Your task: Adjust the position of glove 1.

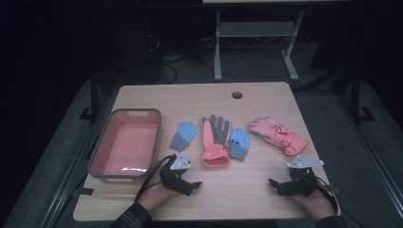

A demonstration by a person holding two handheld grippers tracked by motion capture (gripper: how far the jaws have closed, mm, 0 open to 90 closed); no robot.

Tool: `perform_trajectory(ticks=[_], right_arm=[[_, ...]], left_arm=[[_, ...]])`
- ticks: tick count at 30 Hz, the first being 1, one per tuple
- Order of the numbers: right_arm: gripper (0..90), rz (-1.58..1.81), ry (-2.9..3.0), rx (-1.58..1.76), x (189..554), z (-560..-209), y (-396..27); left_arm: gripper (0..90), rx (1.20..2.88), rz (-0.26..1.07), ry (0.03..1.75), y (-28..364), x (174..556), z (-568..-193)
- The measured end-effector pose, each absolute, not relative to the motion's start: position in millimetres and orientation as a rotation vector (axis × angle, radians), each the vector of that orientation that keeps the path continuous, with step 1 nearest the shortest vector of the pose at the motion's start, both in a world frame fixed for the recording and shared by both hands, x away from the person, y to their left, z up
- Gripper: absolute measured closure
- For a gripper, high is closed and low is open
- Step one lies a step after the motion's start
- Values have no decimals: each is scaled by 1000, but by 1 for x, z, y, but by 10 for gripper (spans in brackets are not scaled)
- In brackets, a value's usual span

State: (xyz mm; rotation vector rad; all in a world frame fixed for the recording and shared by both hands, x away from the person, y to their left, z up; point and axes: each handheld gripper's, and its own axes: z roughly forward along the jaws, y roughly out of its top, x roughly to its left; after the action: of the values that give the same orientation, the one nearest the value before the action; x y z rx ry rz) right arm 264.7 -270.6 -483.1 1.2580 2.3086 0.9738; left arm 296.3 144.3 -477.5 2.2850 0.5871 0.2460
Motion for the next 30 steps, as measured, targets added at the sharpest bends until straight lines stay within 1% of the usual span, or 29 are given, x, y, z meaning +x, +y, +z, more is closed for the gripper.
perform_trajectory(ticks=[9,12,14,16,18,19,20,21,22,23,24,25,27,28,29,30], right_arm=[[37,945,2345,1257,267,-480,-270],[133,939,2360,1252,267,-477,-271],[153,945,2367,1253,267,-474,-271],[227,952,2371,1253,266,-471,-270],[273,975,2371,1255,266,-467,-269],[273,975,2371,1255,266,-467,-269],[360,1003,2381,1248,266,-465,-267],[408,1019,2384,1241,266,-463,-265],[408,1019,2384,1241,266,-463,-265],[503,1034,2392,1234,267,-462,-263],[554,1047,2398,1230,267,-461,-262],[554,1047,2398,1230,267,-461,-262],[656,1049,2404,1203,269,-459,-259],[742,1073,2412,1200,270,-458,-257],[742,1073,2412,1200,270,-458,-257],[806,1095,2430,1190,271,-456,-254]], left_arm=[[111,2284,248,589,144,296,-478],[111,2282,244,581,144,298,-478],[112,2283,244,583,144,298,-478],[112,2282,246,590,145,297,-478],[112,2283,246,590,145,297,-478],[112,2283,246,590,145,297,-478],[112,2283,248,591,145,297,-478],[112,2283,248,591,145,297,-478],[112,2282,248,595,146,296,-477],[113,2281,250,599,147,296,-477],[113,2276,250,605,148,295,-478],[113,2276,250,605,148,295,-478],[117,2275,252,607,149,295,-477],[122,2266,249,613,149,295,-478],[122,2266,249,613,149,295,-478],[122,2263,250,614,150,295,-478]])
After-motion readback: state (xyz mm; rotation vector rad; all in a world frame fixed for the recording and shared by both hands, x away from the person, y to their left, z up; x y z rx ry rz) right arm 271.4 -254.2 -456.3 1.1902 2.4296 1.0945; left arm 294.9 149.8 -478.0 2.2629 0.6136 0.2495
